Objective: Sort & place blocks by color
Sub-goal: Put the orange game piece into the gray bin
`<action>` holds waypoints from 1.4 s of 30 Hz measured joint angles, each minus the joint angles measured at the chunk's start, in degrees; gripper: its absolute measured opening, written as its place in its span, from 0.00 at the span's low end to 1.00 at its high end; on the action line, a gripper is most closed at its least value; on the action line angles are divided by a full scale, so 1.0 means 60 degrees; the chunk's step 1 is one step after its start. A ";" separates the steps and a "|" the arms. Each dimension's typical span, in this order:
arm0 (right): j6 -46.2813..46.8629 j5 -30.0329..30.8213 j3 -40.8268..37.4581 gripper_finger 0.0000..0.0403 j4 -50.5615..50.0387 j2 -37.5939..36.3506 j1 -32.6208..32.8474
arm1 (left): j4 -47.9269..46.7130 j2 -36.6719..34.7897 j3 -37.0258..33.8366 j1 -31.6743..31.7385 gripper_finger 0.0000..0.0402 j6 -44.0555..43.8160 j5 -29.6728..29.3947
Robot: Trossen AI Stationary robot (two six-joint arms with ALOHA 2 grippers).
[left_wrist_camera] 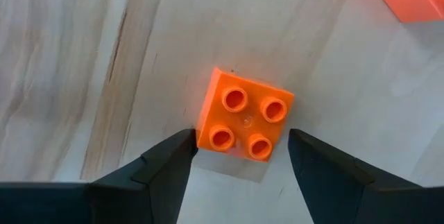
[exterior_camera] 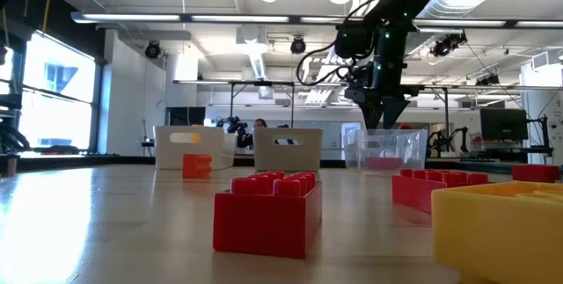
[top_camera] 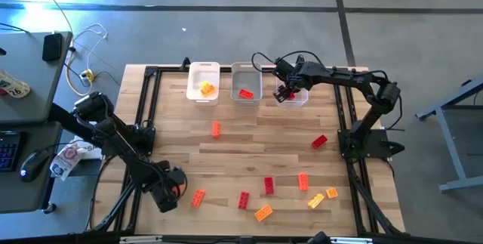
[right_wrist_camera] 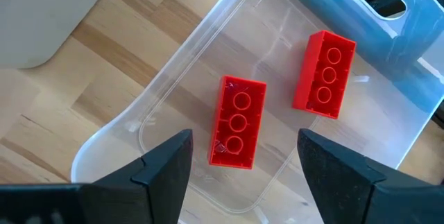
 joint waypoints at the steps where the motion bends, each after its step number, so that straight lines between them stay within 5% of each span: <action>1: 0.0000 0.0000 0.0000 0.61 0.0000 0.0000 0.0000 | -0.0002 0.0000 0.0000 0.0046 0.58 0.0224 0.0031; 25: -0.0033 0.0004 0.0000 0.61 0.0000 0.0000 0.0168 | 0.0576 0.0036 -0.0041 0.0190 0.56 0.2215 -0.0981; 35: -0.0283 0.0066 0.0000 0.61 -0.0076 0.0000 0.0175 | 0.0397 0.0022 -0.0029 0.0195 0.29 0.2071 -0.1004; 42: -0.0455 0.0106 0.0004 0.61 -0.0164 -0.0314 0.0357 | 0.0419 0.0012 -0.0025 0.0219 0.28 0.2051 -0.1220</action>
